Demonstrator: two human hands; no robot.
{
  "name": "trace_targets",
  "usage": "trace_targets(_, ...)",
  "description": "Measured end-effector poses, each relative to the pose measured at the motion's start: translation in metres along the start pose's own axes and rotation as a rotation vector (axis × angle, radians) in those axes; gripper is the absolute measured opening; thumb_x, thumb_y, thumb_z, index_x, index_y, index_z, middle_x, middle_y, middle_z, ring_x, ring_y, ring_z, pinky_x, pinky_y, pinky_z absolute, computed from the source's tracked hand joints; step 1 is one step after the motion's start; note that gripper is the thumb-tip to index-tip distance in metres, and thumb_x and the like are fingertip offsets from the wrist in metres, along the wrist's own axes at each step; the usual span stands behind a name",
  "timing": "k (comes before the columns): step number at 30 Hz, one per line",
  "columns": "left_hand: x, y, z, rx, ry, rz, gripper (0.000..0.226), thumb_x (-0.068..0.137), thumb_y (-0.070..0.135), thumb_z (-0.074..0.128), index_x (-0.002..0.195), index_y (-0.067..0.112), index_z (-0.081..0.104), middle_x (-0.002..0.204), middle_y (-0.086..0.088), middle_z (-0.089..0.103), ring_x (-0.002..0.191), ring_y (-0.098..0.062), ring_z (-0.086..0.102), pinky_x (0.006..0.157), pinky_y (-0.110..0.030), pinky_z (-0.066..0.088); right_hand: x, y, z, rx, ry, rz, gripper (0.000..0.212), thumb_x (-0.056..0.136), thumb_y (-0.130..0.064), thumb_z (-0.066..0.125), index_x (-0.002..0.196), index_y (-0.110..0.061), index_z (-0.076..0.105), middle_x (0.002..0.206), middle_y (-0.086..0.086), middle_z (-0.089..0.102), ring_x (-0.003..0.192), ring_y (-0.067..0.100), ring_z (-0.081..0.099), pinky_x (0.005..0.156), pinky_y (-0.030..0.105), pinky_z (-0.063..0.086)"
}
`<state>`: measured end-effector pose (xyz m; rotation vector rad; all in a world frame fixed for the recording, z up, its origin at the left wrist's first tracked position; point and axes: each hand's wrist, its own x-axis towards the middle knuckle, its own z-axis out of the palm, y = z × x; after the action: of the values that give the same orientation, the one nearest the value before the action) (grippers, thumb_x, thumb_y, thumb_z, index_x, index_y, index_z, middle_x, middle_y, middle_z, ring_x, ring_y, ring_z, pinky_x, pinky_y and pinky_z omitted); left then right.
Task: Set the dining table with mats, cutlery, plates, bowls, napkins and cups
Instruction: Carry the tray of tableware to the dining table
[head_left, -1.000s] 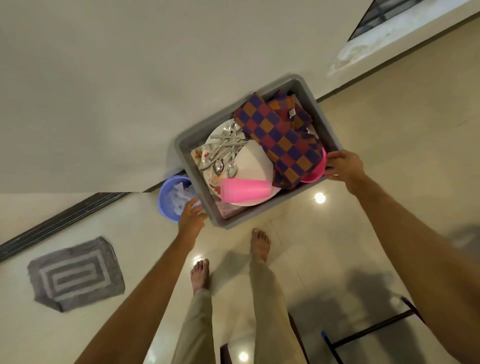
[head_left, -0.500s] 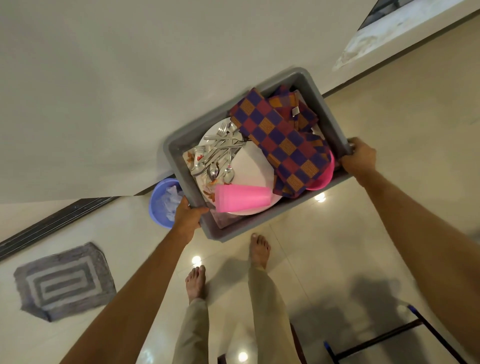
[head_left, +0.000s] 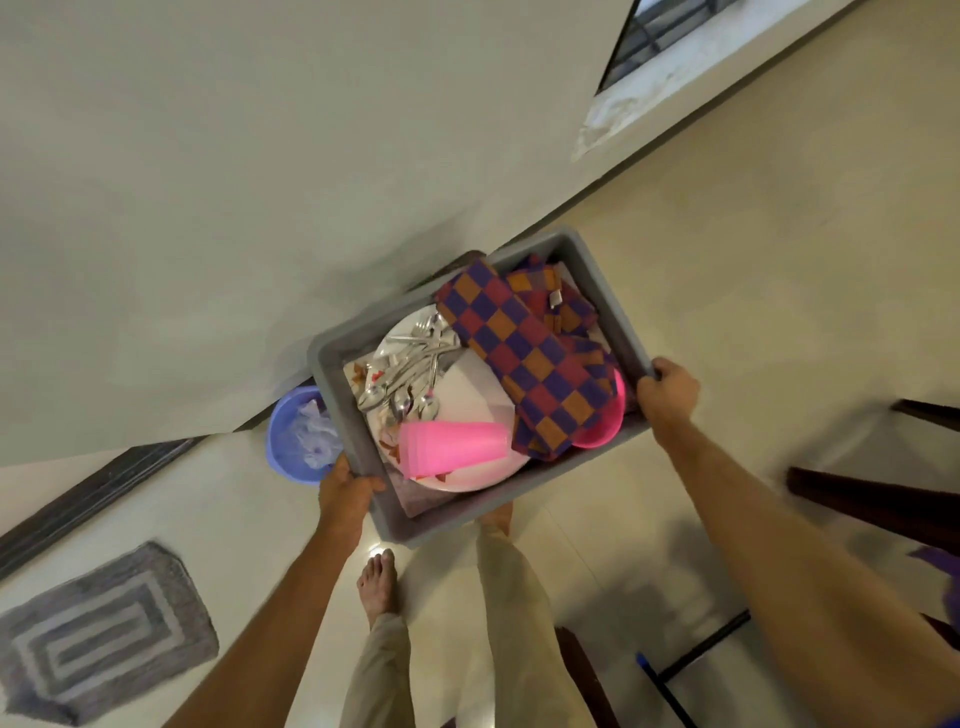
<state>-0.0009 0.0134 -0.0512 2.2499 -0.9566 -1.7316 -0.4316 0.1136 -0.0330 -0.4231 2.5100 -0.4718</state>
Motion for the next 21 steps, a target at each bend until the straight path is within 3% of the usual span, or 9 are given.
trace_targets(4, -0.031, -0.011, -0.017, 0.038, -0.018, 0.029, 0.065, 0.055, 0.011, 0.073, 0.119, 0.013, 0.065, 0.108, -0.017, 0.072, 0.103, -0.043, 0.067, 0.082, -0.051, 0.059, -0.049, 0.027, -0.014, 0.064, 0.084, 0.073, 0.031, 0.057, -0.023, 0.041, 0.075, -0.006, 0.060, 0.066, 0.012, 0.052, 0.069, 0.030, 0.049, 0.061, 0.032, 0.027)
trace_targets(8, -0.075, -0.006, -0.044, 0.074, -0.084, 0.089, 0.055, 0.067, 0.000, 0.076, 0.121, 0.009, 0.067, 0.107, -0.017, 0.074, 0.102, -0.042, 0.068, 0.081, -0.045, 0.058, -0.109, 0.037, -0.041, 0.145, 0.149, 0.069, 0.022, 0.056, -0.020, 0.041, 0.072, -0.010, 0.054, 0.059, 0.004, 0.044, 0.065, 0.029, 0.045, 0.051, 0.029, 0.026)
trace_targets(11, -0.094, -0.001, -0.073, 0.136, -0.143, 0.135, 0.059, 0.056, 0.009, 0.073, 0.115, 0.009, 0.069, 0.103, -0.016, 0.075, 0.098, -0.041, 0.069, 0.081, -0.048, 0.058, -0.160, 0.052, -0.056, 0.166, 0.182, 0.103, 0.022, 0.056, -0.022, 0.043, 0.071, -0.011, 0.054, 0.060, 0.005, 0.046, 0.065, 0.030, 0.048, 0.060, 0.033, 0.025)
trace_targets(16, -0.136, 0.013, -0.116, 0.259, -0.277, 0.248, 0.054, 0.054, 0.013, 0.070, 0.108, 0.019, 0.069, 0.101, -0.008, 0.073, 0.093, -0.030, 0.067, 0.080, -0.042, 0.055, -0.259, 0.073, -0.066, 0.242, 0.246, 0.245, 0.020, 0.058, -0.020, 0.045, 0.072, -0.013, 0.057, 0.066, 0.007, 0.057, 0.069, 0.032, 0.055, 0.062, 0.032, 0.035)
trace_targets(19, -0.152, 0.014, -0.145, 0.365, -0.361, 0.346, 0.042, 0.064, 0.015, 0.072, 0.104, 0.025, 0.068, 0.101, -0.006, 0.073, 0.095, -0.026, 0.068, 0.086, -0.044, 0.055, -0.319, 0.083, -0.067, 0.302, 0.276, 0.329, 0.022, 0.059, -0.017, 0.048, 0.075, -0.006, 0.060, 0.070, 0.012, 0.061, 0.074, 0.035, 0.061, 0.063, 0.035, 0.041)
trace_targets(21, -0.160, 0.014, -0.164, 0.440, -0.404, 0.408, 0.039, 0.076, 0.001, 0.076, 0.107, 0.022, 0.067, 0.102, -0.010, 0.073, 0.097, -0.031, 0.069, 0.082, -0.043, 0.057, -0.360, 0.088, -0.068, 0.317, 0.311, 0.385, 0.030, 0.058, -0.020, 0.045, 0.079, -0.007, 0.063, 0.076, 0.014, 0.065, 0.080, 0.036, 0.063, 0.069, 0.036, 0.044)
